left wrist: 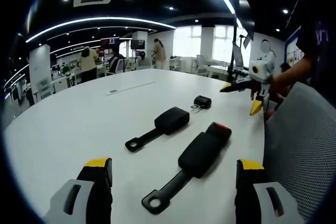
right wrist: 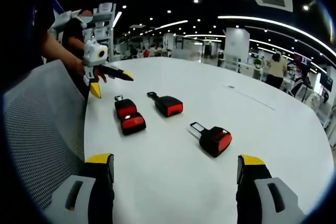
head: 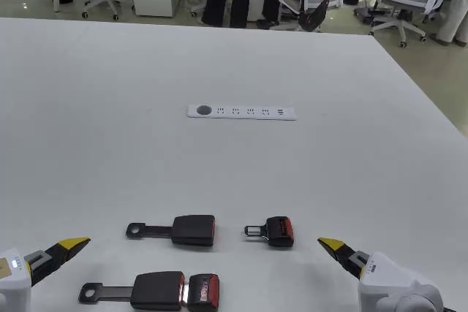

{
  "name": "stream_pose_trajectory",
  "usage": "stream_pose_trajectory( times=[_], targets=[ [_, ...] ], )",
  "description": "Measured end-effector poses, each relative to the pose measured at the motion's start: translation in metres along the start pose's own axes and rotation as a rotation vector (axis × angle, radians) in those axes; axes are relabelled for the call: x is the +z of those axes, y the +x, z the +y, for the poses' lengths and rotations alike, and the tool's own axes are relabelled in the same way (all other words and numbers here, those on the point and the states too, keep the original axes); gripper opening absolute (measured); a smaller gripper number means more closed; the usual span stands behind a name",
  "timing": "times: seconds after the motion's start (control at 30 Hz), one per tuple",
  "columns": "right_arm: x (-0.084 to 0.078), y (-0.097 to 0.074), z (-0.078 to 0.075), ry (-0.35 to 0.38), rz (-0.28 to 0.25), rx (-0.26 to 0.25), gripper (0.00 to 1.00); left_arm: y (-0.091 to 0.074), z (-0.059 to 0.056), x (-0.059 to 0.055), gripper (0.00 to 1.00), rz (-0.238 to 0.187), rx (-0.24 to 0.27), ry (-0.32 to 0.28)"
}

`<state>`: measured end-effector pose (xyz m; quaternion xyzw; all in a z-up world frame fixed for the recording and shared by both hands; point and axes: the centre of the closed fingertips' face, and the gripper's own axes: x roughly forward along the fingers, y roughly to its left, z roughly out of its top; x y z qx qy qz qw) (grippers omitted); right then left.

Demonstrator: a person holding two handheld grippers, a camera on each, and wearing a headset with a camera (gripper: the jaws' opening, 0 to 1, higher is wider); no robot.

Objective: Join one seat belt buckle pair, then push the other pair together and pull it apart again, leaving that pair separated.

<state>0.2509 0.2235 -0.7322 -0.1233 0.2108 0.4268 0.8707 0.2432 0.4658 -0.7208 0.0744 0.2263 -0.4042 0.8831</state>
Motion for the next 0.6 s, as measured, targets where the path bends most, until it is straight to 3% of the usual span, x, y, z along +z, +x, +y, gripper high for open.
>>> stream_pose_trajectory(
  times=[0.6],
  targets=[
    [-0.0030,-0.0009,-0.0052,-0.015,-0.009,-0.003,0.99,0.0003,-0.0003,-0.0014,1.00,-0.003,0.000,-0.003]
  ],
)
